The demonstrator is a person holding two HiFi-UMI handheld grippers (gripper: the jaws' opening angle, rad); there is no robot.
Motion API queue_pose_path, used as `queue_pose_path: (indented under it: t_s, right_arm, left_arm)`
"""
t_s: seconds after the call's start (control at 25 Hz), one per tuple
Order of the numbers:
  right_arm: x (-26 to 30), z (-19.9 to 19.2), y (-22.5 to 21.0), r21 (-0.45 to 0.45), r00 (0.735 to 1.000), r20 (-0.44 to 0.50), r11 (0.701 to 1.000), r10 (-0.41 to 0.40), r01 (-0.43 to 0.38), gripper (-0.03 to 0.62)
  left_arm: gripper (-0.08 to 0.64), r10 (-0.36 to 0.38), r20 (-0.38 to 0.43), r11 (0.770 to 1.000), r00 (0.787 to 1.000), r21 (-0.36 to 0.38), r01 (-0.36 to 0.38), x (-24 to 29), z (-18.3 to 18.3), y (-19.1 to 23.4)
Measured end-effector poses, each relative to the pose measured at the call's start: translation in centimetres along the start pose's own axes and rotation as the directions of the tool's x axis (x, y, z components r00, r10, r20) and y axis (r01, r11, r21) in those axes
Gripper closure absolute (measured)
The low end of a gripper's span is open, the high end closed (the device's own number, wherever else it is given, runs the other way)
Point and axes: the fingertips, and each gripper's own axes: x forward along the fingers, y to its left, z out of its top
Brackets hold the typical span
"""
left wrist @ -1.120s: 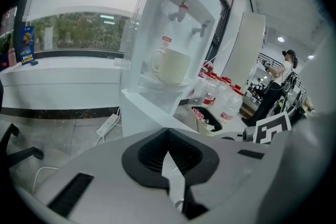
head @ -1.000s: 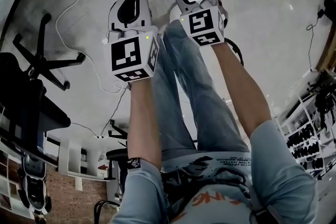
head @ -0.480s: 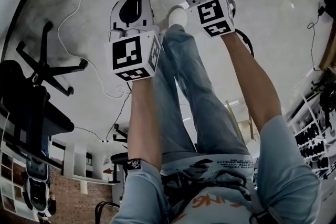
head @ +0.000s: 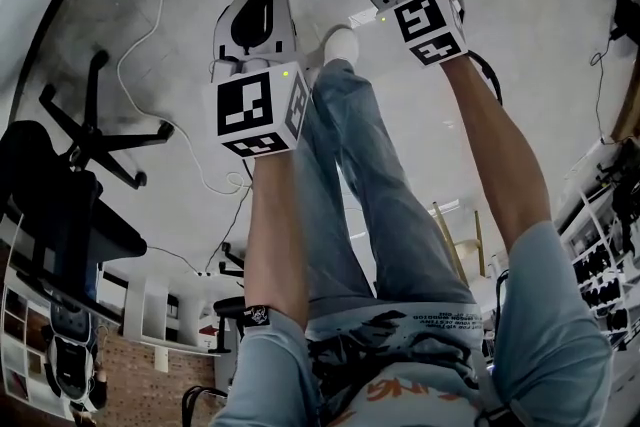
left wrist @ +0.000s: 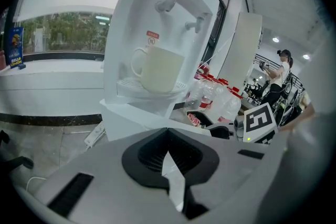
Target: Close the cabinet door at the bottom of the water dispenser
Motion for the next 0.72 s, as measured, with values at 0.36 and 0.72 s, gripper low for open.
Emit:
queue_pose_path:
  t_s: [0.36,0.72]
  right_arm:
    - [0.6,0.8,-3.3,-0.079,0.999,-0.004,0.996,0.045,-0.045,0.357]
    - [1.4,1.5,-6.1,-0.122,0.997,-0.012,0.99,0.07,-0.071,0.35]
  left_arm:
    - [0.538,-0.017,-0.005,0.999,1.0,0.031,0.017,1.3,1.1,-0.6]
    - [0.538,-0.032,-0.004,0.998,0.999,0.052,0.032,3.0,2.4,-1.2]
